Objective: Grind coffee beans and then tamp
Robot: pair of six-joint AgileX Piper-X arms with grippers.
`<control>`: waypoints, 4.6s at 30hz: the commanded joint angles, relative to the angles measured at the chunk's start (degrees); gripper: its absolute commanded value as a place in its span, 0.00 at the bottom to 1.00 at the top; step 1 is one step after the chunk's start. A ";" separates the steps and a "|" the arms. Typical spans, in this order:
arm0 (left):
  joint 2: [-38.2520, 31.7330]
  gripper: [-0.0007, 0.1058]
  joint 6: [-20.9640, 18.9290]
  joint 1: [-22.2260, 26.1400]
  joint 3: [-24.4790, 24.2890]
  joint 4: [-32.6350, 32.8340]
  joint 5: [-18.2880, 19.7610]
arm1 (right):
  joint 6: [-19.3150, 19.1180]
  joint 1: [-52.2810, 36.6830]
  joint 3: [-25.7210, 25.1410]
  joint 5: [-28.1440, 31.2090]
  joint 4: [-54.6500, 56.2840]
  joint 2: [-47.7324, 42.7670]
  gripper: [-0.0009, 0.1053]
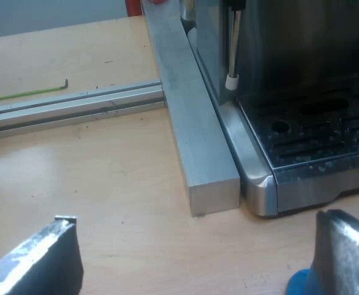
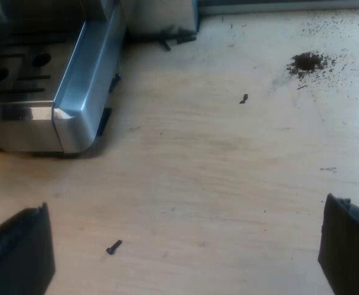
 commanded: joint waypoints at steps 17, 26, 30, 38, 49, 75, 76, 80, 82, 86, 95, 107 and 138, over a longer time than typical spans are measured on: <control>-6.02 0.74 -0.34 0.10 -1.25 1.33 4.87 | 0.67 2.93 -1.37 -0.25 1.00 -0.84 0.84; 1.17 0.79 -3.38 -2.18 -4.46 -1.24 20.00 | -0.24 8.50 -10.55 -0.94 3.83 10.78 0.84; 3.06 0.80 -2.97 -6.21 -4.46 -3.63 23.89 | -0.24 12.27 -14.69 -3.98 3.94 16.02 0.80; 7.62 0.79 0.75 -13.74 -3.42 -9.63 30.50 | -0.24 21.44 -16.60 -7.45 3.44 22.15 0.79; 14.39 0.79 0.82 -19.39 4.12 -21.98 36.97 | 1.20 42.40 -15.98 -0.22 -4.62 28.29 0.77; 17.99 0.79 0.98 -19.72 9.76 -25.74 38.54 | 18.35 77.31 -1.30 47.48 -44.92 45.93 0.65; 17.99 0.79 0.98 -19.72 9.76 -25.59 38.58 | 20.07 77.31 -1.30 48.97 -46.48 47.60 0.59; 17.99 0.79 0.98 -19.72 9.76 -25.61 38.58 | 21.33 77.31 -1.30 52.47 -50.52 51.44 0.45; 17.99 0.79 0.98 -19.72 9.76 -25.61 38.58 | 21.33 77.31 -1.30 52.61 -52.98 53.53 0.44; 17.99 0.79 0.98 -19.72 9.76 -25.61 38.68 | 21.33 77.31 -1.30 52.61 -57.38 57.79 0.44; 17.99 0.79 0.98 -19.72 9.76 -25.61 38.80 | 21.33 77.31 -1.30 54.79 -66.72 64.65 0.27; 17.99 0.79 0.98 -19.72 9.76 -25.61 38.91 | 21.33 77.06 -1.30 59.41 -74.50 70.62 0.24; 17.99 0.79 0.87 -19.72 9.76 -25.61 39.02 | 19.68 69.36 -2.05 69.68 -79.27 72.44 0.24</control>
